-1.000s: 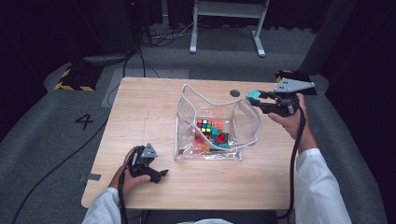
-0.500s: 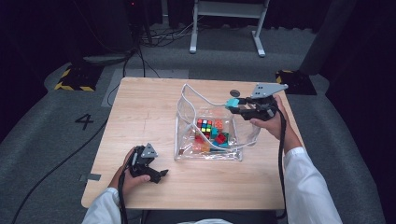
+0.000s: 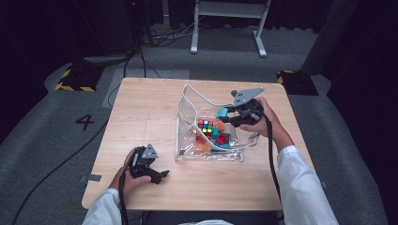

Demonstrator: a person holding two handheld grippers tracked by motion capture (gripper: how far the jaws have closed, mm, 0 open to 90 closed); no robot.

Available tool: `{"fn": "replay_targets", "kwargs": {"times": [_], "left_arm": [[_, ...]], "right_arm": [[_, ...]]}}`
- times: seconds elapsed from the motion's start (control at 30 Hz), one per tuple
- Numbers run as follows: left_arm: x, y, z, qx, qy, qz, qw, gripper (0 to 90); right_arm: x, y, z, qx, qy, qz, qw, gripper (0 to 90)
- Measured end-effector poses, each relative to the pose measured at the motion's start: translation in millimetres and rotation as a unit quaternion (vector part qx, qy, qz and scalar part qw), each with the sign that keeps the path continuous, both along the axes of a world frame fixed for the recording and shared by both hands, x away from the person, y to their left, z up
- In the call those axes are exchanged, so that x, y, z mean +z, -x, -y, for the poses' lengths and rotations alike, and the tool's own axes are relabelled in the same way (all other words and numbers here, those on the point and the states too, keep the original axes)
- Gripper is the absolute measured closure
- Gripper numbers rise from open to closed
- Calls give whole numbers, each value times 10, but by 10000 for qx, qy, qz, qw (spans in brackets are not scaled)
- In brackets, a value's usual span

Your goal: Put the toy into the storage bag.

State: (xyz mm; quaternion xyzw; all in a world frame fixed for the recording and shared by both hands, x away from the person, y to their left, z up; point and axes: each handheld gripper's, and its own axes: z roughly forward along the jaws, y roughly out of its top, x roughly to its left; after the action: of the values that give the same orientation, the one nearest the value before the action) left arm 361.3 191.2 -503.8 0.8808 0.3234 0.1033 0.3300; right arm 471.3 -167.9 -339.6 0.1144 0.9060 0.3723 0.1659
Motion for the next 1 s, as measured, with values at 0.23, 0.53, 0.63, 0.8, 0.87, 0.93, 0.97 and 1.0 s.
{"fn": "replay_targets", "kwargs": {"times": [0.23,0.53,0.63,0.8,0.87,0.93,0.97,1.0], "left_arm": [[0,0,0,-1,-1,-1,10000,4],[1,0,-1,-5,-2,-6,10000,4],[-3,-2,1,-4,20,-7,10000,4],[-2,-2,1,-4,17,-2,10000,3],[-2,-2,1,-6,18,-5,10000,3],[-2,-2,1,-5,19,-5,10000,3],[-2,-2,1,-6,17,-3,10000,3],[-2,-2,1,-6,17,-4,10000,3]], "right_arm": [[-108,-115,-162,35,1011,-224,9946,593],[-245,-178,-240,-149,1943,-518,9795,593],[-248,-178,-211,-161,2077,-556,9765,593],[-239,-147,-107,-215,2198,-558,9737,593],[-224,-125,-51,-272,2199,-543,9736,593],[-206,-106,2,-277,2147,-559,9747,593],[-198,-98,19,-295,2129,-569,9750,593],[-196,-96,44,-292,2114,-559,9754,593]]}}
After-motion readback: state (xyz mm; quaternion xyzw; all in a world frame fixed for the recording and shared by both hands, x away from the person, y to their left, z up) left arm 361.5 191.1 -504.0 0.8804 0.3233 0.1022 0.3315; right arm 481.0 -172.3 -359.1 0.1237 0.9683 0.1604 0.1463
